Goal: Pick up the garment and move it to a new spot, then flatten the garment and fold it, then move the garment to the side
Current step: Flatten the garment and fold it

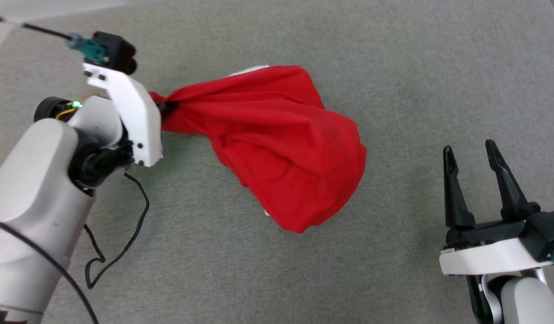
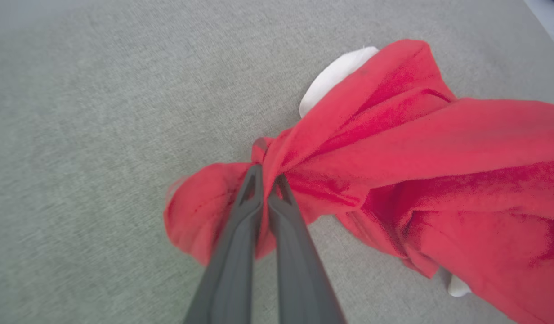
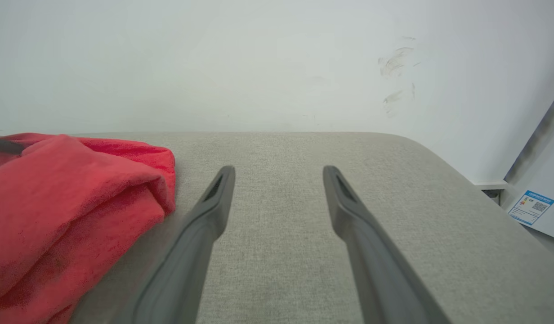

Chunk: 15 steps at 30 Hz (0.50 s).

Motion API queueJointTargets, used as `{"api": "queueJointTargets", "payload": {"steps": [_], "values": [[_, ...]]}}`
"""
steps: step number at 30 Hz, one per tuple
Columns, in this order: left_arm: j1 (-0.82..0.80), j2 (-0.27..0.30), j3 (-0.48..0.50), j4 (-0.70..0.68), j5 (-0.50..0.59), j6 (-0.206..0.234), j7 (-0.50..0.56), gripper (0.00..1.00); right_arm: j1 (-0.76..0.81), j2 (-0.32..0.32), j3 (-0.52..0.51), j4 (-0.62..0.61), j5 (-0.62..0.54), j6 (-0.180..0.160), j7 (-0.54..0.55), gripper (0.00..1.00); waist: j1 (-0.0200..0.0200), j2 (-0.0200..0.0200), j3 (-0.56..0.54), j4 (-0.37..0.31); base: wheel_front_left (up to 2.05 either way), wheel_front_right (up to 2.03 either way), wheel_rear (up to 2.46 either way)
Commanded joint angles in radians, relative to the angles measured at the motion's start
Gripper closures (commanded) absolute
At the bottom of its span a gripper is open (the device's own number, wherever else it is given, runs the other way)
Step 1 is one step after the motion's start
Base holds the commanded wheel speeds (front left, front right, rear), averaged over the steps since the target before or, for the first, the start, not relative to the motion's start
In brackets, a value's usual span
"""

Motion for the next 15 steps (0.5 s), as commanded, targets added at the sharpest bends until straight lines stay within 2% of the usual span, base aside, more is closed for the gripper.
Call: {"api": "queueJointTargets", "payload": {"steps": [1,5,9,11,15], "values": [[0.022,0.014,0.020,-0.005,-0.009,-0.001,-0.030,1.00,0.013,0.000,0.000,0.004,-0.010,0.000,-0.002,0.00,-0.0001,0.0000,-0.040,0.036,0.00,0.00,0.00],[0.084,0.057,0.081,-0.039,-0.023,0.016,-0.124,1.00,0.031,0.000,-0.003,0.012,-0.024,0.000,-0.002,0.00,-0.0001,0.0000,-0.100,0.084,0.00,0.00,0.00],[0.205,0.111,0.120,-0.115,-0.042,0.040,-0.170,1.00,0.056,-0.001,-0.005,0.019,-0.035,0.000,-0.002,0.00,-0.0001,0.0000,-0.158,0.130,0.00,0.00,0.00],[0.281,0.145,0.132,-0.175,-0.039,0.058,-0.188,1.00,0.069,0.000,-0.004,0.024,-0.038,0.000,-0.002,0.00,-0.0001,0.0000,-0.184,0.149,0.00,0.00,0.00],[0.455,0.161,0.129,-0.338,-0.056,0.103,-0.208,1.00,0.092,0.000,-0.007,0.032,-0.049,0.000,-0.002,0.00,-0.0001,0.0000,-0.235,0.185,0.00,0.00,0.00]]}}
